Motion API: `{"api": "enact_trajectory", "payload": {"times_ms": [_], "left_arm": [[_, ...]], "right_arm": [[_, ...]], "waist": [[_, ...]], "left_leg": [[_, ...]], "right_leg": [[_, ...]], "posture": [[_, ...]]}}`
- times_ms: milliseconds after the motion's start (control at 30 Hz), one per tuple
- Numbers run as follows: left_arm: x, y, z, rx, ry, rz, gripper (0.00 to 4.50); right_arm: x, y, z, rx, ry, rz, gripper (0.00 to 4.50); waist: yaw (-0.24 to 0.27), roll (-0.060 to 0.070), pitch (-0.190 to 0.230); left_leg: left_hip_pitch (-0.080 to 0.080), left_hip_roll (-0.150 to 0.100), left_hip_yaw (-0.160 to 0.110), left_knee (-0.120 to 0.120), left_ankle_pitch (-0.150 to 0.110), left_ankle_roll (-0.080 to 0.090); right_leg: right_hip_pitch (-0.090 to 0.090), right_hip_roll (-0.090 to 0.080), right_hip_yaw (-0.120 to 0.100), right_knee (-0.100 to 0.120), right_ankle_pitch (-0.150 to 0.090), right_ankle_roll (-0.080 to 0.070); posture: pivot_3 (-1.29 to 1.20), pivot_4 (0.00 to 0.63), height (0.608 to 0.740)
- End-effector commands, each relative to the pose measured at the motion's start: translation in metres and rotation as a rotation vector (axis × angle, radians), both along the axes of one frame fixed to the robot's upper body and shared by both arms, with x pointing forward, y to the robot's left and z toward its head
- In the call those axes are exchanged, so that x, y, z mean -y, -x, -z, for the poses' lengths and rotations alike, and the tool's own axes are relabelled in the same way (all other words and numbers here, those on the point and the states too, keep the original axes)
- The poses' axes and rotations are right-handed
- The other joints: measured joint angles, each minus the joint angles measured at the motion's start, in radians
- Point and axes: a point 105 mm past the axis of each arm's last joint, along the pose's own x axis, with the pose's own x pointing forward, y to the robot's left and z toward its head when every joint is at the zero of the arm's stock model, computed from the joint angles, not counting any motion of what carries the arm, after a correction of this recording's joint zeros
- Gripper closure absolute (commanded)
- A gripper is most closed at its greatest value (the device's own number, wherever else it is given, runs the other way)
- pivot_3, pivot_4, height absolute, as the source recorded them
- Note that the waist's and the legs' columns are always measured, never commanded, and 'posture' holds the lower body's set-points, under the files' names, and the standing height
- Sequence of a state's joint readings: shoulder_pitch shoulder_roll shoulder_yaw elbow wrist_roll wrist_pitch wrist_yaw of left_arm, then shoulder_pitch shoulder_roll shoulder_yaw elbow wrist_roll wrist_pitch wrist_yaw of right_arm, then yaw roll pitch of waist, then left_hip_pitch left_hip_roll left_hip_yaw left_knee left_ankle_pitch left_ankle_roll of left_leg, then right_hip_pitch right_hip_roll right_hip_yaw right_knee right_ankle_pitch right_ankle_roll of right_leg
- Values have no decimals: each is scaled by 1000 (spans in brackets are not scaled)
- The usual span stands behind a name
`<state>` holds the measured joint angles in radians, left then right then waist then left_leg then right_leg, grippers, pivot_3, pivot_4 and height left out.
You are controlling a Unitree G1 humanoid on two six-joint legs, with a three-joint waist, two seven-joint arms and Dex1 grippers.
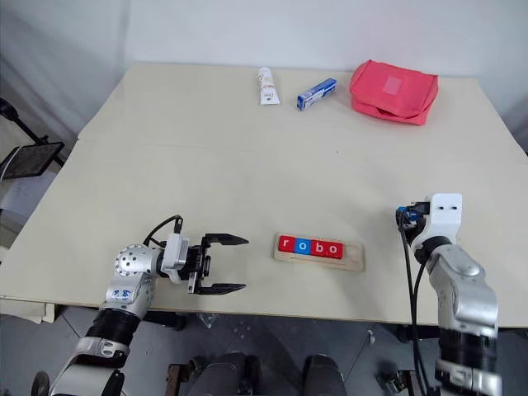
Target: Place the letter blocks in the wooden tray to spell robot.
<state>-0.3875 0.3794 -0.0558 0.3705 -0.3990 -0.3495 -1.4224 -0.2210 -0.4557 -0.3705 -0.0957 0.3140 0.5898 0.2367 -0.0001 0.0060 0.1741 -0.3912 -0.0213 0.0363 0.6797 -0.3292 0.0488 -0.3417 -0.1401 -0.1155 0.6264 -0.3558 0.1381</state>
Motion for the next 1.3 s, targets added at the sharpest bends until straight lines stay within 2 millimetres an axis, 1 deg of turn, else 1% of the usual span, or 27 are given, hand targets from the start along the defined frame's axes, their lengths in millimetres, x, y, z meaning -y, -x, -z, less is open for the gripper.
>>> {"api": "enact_trajectory", "payload": {"times_ms": [33, 133, 200, 267, 433, 567, 633, 800, 867, 900, 967, 1067, 1167, 1267, 1300], "left_arm": [[-4, 0, -3, 16, 6, 10, 0], [-4, -1, -2, 10, 5, 16, 0], [-3, -2, -2, 6, 5, 22, 0], [-2, -3, -2, 4, 7, 26, 0], [-1, -3, -2, 4, 10, 32, 0], [-1, -1, -2, 4, 17, 27, 0], [-1, 0, -2, 4, 21, 23, 0], [1, 3, -4, 10, 34, 5, 0], [1, 4, -5, 11, 40, -6, 0], [1, 4, -5, 11, 41, -9, 0], [2, 5, -5, 10, 41, -11, 0], [3, 5, -5, 8, 42, -12, 0], [6, 4, -4, 8, 44, -11, 0], [8, 5, -2, 6, 45, 1, 0], [8, 5, -2, 5, 46, 1, 0]], "right_arm": [[-16, 29, -18, 46, 1, 48, 3024], [-31, 50, -9, 13, -19, 75, 3024], [-37, 58, -5, 1, -25, 89, 3024], [-38, 61, -2, -8, -31, 103, 3024], [-34, 66, 5, -36, -33, 120, 3024], [-33, 69, 12, -61, -39, 97, 3024], [-32, 69, 14, -63, -41, 95, 2286], [-30, 72, 18, -74, -37, 81, 605], [-30, 74, 14, -65, -25, 55, 22], [-31, 75, 12, -60, -21, 43, 22], [-33, 75, 2, -54, 20, -43, 22], [-31, 77, -4, -88, 104, -142, 22], [-30, 80, -8, -161, 221, -300, 22], [-24, 83, -6, -304, 393, -522, 22], [-21, 81, -8, -334, 434, -582, 22]], "waist": [[1, 0, 0], [2, 0, 0], [2, 0, 0], [0, 0, 0], [-1, 0, 0], [-1, 0, 0], [-1, 0, 0], [-1, 0, 0], [0, 0, 0], [0, 0, 0], [-1, 0, 0], [0, 0, 0], [2, 0, 0], [2, 0, 0], [2, 0, 0]], "left_leg": [[0, 0, 0, 0, 0, 0], [0, -1, 0, 0, 0, 0], [1, -1, 0, 0, 0, 0], [1, -1, 0, 0, 0, 0], [2, 0, 1, 0, 0, 0], [2, 0, 1, 0, 0, 0], [2, -1, 1, 0, 0, 0], [2, 0, 1, 0, 0, 0], [2, -1, 1, 0, 0, 0], [2, -1, 1, 0, 0, 0], [2, -1, 1, 0, 0, 0], [2, -1, 1, 0, 0, 0], [2, -1, 1, 0, 0, 0], [2, -1, 1, 0, 0, 1], [2, -1, 2, 0, 0, 1]], "right_leg": [[0, 0, 0, 0, 0, 0], [0, 0, 2, 0, 0, 0], [0, 1, 3, 0, 0, 0], [0, 1, 5, 0, 0, 0], [0, 3, 6, 0, 0, 0], [0, 3, 7, 0, 0, 0], [0, 3, 7, 0, 0, 0], [0, 3, 8, 0, 0, 0], [0, 3, 8, 0, 0, 0], [0, 3, 8, 0, 0, 0], [0, 3, 8, 0, 0, 0], [1, 3, 8, -1, 0, 0], [1, 3, 8, -2, 0, 0], [3, 3, 8, -4, 0, 0], [3, 3, 8, -5, 0, 0]], "posture": [[0, 150, 740], [0, 150, 740], [0, 150, 740], [0, 150, 740], [0, 150, 740], [0, 150, 740], [0, 150, 740], [0, 150, 740], [0, 150, 740], [0, 150, 740], [0, 150, 740], [0, 150, 740], [0, 150, 740], [0, 150, 740], [0, 150, 740]]}}
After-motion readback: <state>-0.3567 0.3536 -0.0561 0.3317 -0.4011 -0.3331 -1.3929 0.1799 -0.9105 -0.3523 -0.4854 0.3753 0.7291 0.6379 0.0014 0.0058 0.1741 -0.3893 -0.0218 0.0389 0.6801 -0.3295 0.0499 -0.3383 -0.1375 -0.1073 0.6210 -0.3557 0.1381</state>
